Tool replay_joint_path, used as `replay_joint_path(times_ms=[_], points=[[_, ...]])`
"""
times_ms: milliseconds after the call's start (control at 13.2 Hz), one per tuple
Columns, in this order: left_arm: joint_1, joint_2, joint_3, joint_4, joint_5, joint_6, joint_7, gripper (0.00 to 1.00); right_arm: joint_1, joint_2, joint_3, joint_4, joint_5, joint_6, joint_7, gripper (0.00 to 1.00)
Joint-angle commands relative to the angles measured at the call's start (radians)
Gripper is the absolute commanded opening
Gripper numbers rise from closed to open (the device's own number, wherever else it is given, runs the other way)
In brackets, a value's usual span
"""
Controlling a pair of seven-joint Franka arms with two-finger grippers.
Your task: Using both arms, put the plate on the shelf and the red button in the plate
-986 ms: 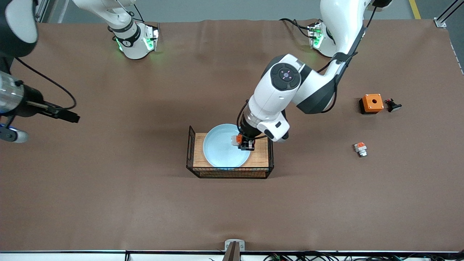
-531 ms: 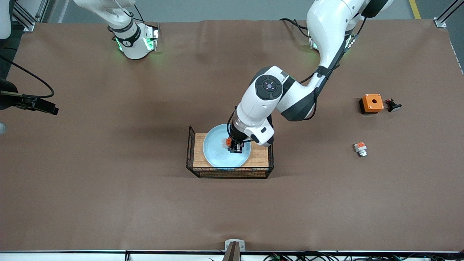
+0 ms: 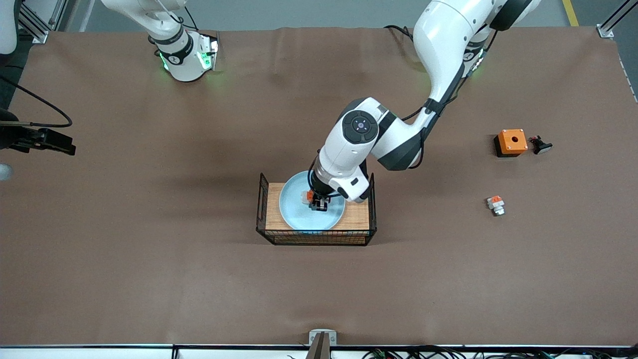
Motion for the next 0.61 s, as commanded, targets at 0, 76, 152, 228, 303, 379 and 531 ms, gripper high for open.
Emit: replay_joint_path(times_ms=[0, 76, 152, 228, 303, 379, 531], points=[[-0.015, 0.017, 0.014, 0.030, 0.018, 0.007, -0.017, 0.54, -0.015, -0.013, 0.013, 0.005, -0.015, -0.004, -0.015, 1.00], [-0.015, 0.017, 0.014, 0.030, 0.016, 0.009, -0.017, 0.79, -0.015, -0.013, 0.013, 0.013, -0.013, -0.004, -0.016, 1.00], [-0.014, 0.012, 0.013, 0.030, 0.016, 0.007, -0.019, 1.00, -0.015, -0.013, 0.013, 0.019, -0.013, -0.004, -0.016, 1.00], [-0.012, 0.006, 0.013, 0.030, 0.016, 0.006, -0.019, 1.00, -0.016, -0.013, 0.011, 0.022, -0.012, -0.004, -0.016, 1.00], [-0.008, 0.002, 0.013, 0.030, 0.016, 0.004, -0.017, 1.00, -0.016, -0.013, 0.010, 0.027, -0.009, -0.005, -0.018, 1.00], [-0.003, -0.011, 0.013, 0.030, 0.016, 0.001, -0.017, 1.00, -0.015, -0.013, 0.010, 0.031, -0.003, -0.005, -0.018, 1.00], [0.011, -0.041, 0.013, 0.028, 0.016, -0.005, -0.013, 1.00, -0.016, -0.013, 0.010, 0.033, -0.003, -0.005, -0.018, 1.00]])
